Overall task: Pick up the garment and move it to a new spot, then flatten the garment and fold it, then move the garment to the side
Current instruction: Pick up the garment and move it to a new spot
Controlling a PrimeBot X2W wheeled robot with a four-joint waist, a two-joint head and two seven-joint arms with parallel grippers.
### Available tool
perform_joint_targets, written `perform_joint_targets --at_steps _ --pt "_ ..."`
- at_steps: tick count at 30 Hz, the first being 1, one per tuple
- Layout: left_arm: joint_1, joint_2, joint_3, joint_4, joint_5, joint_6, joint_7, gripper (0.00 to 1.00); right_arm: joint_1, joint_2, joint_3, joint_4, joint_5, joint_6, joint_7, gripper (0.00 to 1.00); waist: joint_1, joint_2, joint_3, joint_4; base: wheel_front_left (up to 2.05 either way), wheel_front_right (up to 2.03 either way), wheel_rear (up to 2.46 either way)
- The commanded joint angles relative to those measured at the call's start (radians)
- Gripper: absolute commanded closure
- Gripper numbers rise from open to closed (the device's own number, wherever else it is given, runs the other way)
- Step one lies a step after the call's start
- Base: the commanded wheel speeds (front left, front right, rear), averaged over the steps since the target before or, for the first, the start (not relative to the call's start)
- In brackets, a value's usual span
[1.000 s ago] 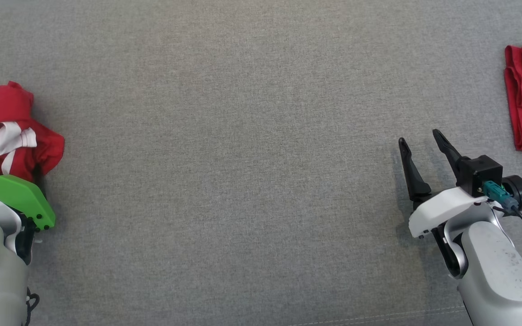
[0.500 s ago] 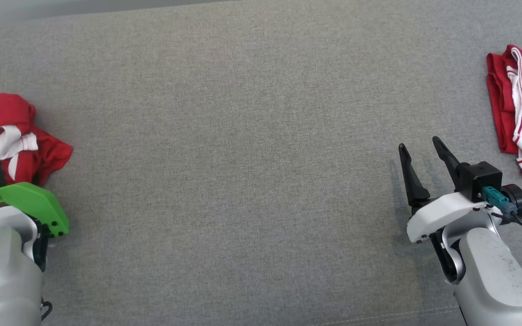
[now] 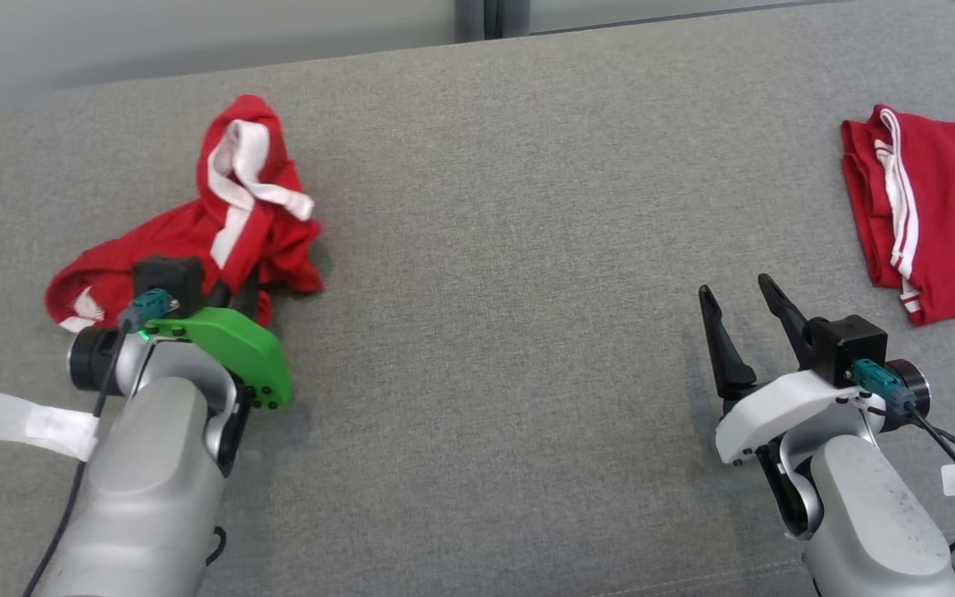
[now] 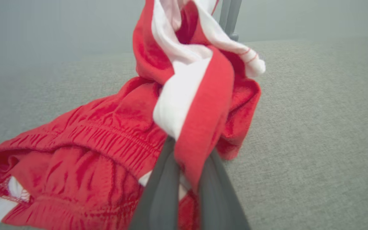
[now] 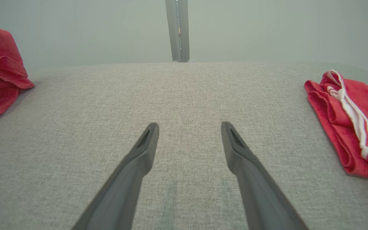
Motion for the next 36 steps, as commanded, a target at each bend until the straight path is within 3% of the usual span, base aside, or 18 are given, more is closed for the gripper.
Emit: perform_joint_targets --at_steps 1,7,16,17,18,19,36 --pt "0.015 -0.018 -0.038 -0.028 -0.017 -0.002 -0.011 1.0 0.014 0.005 0.002 0.004 0.006 -0.002 -0.002 0.0 0.0 0.0 -0.017 -0.035 0.0 0.0 0.0" --pt "0.038 -0.073 -0.227 -0.136 -0.017 -0.002 -0.022 1.0 0.023 0.016 -0.003 0.003 0.01 -0.002 -0.002 0.0 0.0 0.0 -0.029 -0.108 0.0 0.0 0.0" --pt "0.085 -0.078 -0.422 -0.195 -0.044 -0.001 -0.028 1.0 0.022 0.025 -0.014 0.001 0.018 -0.002 -0.002 0.0 0.0 0.0 -0.028 -0.168 0.0 0.0 0.0" --pt "0.092 -0.072 -0.423 -0.196 -0.044 -0.001 -0.028 0.7 0.023 0.026 -0.016 0.0 0.018 -0.002 -0.002 0.0 0.0 0.0 -0.028 -0.169 0.0 0.0 0.0" --pt "0.1 -0.064 -0.416 -0.196 -0.042 -0.001 -0.028 0.2 0.024 0.027 -0.019 0.0 0.017 -0.002 -0.002 0.0 0.0 0.0 -0.028 -0.168 0.0 0.0 0.0" --pt "0.11 -0.058 -0.41 -0.194 -0.039 -0.001 -0.028 0.0 0.025 0.028 -0.023 -0.002 0.014 -0.002 -0.002 0.0 0.0 0.0 -0.028 -0.166 0.0 0.0 0.0" --pt "0.297 -0.03 -0.262 -0.259 -0.005 0.028 -0.026 0.0 0.056 0.042 -0.037 0.011 0.01 -0.002 -0.002 0.0 0.0 0.0 -0.074 -0.067 0.0 0.0 0.0"
